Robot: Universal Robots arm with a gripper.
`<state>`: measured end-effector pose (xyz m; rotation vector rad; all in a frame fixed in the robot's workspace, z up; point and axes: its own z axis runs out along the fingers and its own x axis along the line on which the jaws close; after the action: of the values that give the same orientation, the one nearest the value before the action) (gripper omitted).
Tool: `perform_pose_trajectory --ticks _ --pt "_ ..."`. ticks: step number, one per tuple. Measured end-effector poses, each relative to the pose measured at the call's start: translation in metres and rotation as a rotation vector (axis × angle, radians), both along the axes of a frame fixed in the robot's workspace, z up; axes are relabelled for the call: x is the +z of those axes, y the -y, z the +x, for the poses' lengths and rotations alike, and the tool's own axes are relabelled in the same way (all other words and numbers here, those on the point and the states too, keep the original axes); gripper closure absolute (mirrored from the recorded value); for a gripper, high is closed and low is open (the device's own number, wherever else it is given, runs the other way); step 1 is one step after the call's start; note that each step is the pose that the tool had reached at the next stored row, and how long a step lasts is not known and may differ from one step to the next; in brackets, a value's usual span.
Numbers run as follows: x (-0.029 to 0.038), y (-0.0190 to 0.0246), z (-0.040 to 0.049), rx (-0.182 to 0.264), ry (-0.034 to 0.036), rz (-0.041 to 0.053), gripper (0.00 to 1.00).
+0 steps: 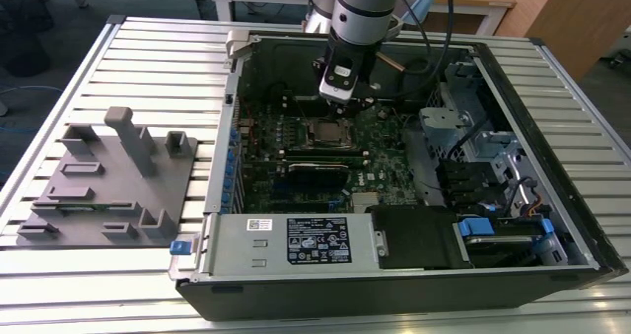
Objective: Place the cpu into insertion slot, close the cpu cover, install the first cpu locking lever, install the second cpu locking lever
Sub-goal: 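Close the cpu cover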
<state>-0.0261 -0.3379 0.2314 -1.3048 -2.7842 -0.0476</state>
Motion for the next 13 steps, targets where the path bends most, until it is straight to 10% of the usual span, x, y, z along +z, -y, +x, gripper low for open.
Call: perform_pose_trajectory --ticks 13 --pt "0.0000 0.0000 0.0000 0.054 0.0000 0.0045 0.90"
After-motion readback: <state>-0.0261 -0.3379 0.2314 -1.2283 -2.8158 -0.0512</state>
